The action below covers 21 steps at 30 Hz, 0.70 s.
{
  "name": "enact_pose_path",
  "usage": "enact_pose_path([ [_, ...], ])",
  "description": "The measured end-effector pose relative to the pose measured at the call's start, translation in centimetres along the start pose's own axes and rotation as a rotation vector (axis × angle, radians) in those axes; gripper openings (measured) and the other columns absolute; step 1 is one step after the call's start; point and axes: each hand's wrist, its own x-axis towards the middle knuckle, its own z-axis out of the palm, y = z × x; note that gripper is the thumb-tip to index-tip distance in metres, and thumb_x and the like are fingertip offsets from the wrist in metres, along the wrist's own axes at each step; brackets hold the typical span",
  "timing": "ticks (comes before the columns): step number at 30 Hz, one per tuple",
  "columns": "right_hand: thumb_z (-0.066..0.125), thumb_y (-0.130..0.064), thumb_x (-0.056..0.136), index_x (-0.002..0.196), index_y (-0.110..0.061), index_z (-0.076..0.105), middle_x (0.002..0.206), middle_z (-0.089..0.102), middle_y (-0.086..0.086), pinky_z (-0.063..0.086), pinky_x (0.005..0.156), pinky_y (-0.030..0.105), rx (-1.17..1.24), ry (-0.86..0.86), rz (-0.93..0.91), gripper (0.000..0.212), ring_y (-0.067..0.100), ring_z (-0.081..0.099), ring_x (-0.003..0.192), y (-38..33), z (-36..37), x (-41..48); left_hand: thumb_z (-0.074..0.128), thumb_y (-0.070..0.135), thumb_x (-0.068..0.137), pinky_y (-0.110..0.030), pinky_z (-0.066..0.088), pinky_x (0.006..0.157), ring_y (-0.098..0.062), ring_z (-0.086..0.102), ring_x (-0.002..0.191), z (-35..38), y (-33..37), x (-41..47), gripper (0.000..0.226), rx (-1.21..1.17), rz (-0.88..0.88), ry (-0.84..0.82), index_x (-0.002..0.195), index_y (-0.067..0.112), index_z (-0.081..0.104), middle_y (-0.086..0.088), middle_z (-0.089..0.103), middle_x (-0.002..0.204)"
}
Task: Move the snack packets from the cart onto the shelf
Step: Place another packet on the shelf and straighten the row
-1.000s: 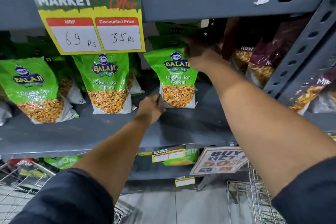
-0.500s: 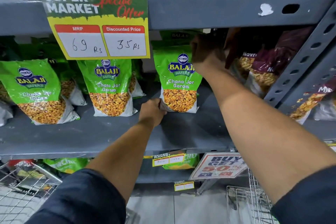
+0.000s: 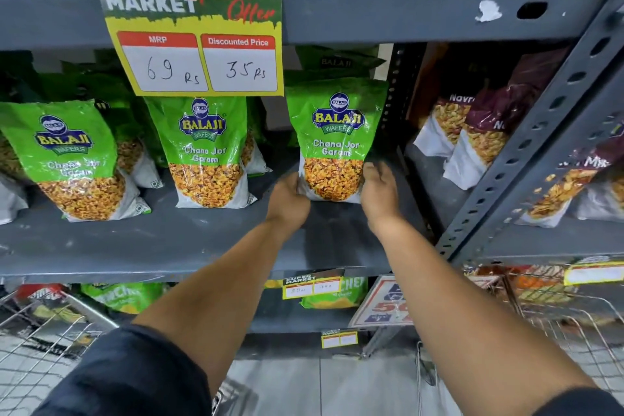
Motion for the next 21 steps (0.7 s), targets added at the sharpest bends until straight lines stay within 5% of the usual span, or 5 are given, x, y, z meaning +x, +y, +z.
enact_pose_path([
  [3, 0.038, -0.042, 0.085, 0.127, -0.010, 0.050, 0.133, 0.055, 0.017, 0.039, 0.107, 0.045, -0.078, -0.049, -0.016, 0.054, 0.030, 0.051, 0.122, 1.2, 0.5, 0.2, 0.038, 0.009, 0.063, -0.033, 0.045, 0.070, -0.016, 0.052, 0.080, 0.1, 1.0, -1.0, 0.044, -0.005, -0.009, -0.041, 0.102, 0.004, 0.058, -0.015, 0.068, 0.092],
  [9, 0.036, -0.043, 0.090, 0.136, -0.009, 0.044, 0.145, 0.045, 0.016, 0.031, 0.113, 0.046, -0.159, -0.055, -0.057, 0.057, 0.030, 0.041, 0.133, 0.7, 0.4, -0.7, 0.039, 0.007, 0.063, -0.034, 0.046, 0.080, -0.031, 0.062, 0.107, -0.7, 2.0, -2.0, 0.056, 0.055, -0.017, -0.111, 0.116, 0.013, 0.055, -0.016, 0.068, 0.114],
  [15, 0.031, -0.040, 0.097, 0.145, -0.013, 0.025, 0.156, 0.028, 0.008, 0.020, 0.118, 0.037, -0.233, -0.007, -0.138, 0.055, 0.024, 0.026, 0.143, 0.7, -0.5, -3.2, 0.038, -0.003, 0.084, -0.034, 0.051, 0.068, -0.029, 0.061, 0.095, -2.8, 3.3, -5.3, 0.074, 0.179, -0.035, -0.127, 0.150, 0.025, 0.020, -0.005, 0.038, 0.152],
  [18, 0.031, -0.039, 0.097, 0.146, -0.015, 0.024, 0.156, 0.027, 0.007, 0.022, 0.115, 0.036, -0.311, 0.027, -0.205, 0.055, 0.024, 0.027, 0.142, 0.0, -0.6, -5.7, 0.037, 0.008, 0.091, -0.041, 0.039, 0.109, -0.027, 0.036, 0.141, -4.3, 2.7, -6.5, 0.068, 0.319, 0.095, -0.097, 0.151, 0.022, 0.010, -0.001, 0.015, 0.163],
  [21, 0.034, -0.034, 0.098, 0.145, -0.013, 0.028, 0.156, 0.027, 0.009, 0.022, 0.114, 0.034, -0.428, 0.006, -0.296, 0.051, 0.026, 0.026, 0.142, -0.9, 0.8, -7.9, 0.037, 0.010, 0.094, -0.035, 0.020, 0.120, -0.023, 0.014, 0.150, -6.7, 2.1, -8.1, 0.062, 0.362, 0.179, 0.025, 0.151, 0.012, 0.013, -0.006, 0.013, 0.163],
])
